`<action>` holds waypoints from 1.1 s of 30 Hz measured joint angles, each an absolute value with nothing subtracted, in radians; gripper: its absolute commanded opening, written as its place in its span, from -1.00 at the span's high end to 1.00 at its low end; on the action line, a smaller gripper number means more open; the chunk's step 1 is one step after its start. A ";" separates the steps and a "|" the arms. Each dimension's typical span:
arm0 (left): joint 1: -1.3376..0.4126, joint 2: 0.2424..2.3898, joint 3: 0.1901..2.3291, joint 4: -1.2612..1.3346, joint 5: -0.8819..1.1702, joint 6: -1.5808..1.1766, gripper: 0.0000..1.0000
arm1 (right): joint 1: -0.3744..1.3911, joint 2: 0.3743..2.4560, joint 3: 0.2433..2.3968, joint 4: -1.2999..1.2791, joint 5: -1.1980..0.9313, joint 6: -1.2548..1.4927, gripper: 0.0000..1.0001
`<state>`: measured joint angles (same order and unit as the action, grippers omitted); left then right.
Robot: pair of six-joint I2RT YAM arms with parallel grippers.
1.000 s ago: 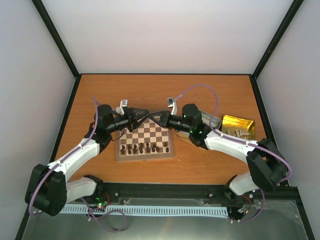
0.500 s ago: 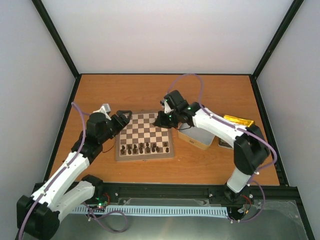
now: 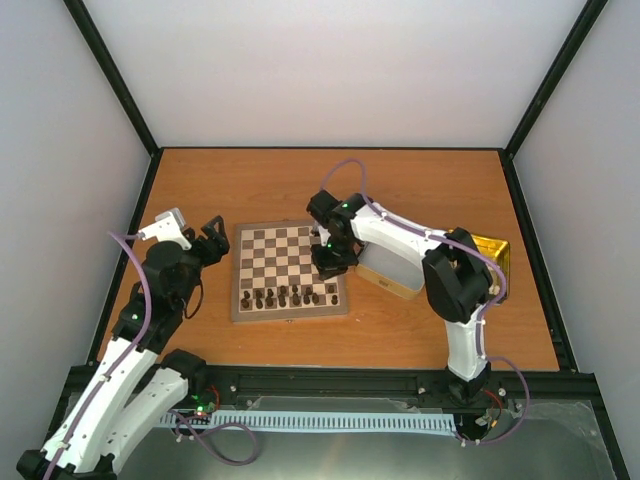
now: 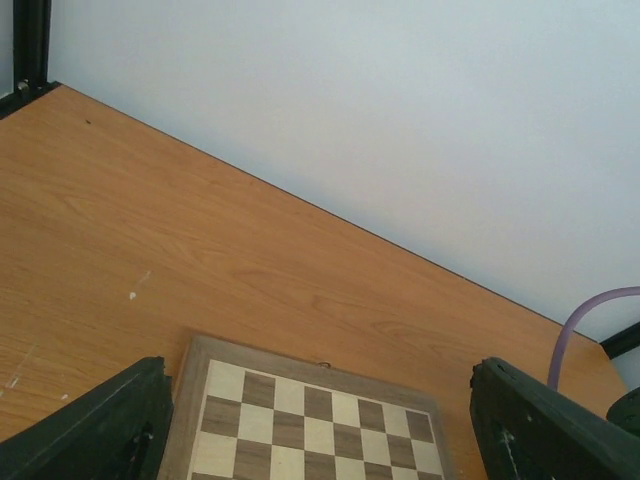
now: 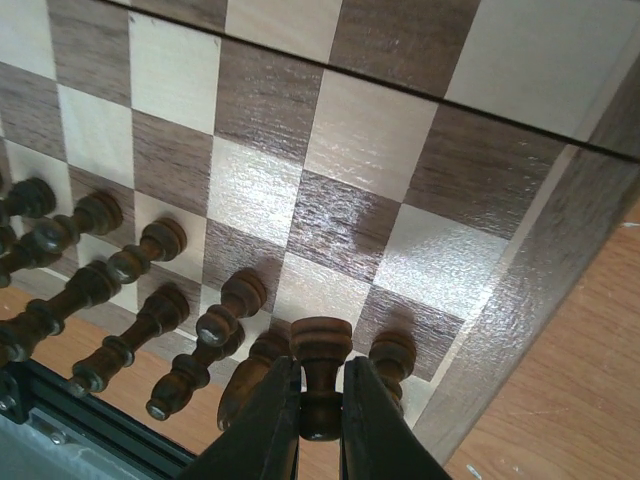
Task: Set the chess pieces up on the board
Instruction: Place the chess piece on the chessboard.
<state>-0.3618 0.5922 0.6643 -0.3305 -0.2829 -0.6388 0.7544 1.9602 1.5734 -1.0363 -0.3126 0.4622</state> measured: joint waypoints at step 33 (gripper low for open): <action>-0.362 0.582 0.644 -0.333 -0.296 -0.611 -0.66 | 0.828 2.096 1.682 -1.155 -0.265 0.459 0.64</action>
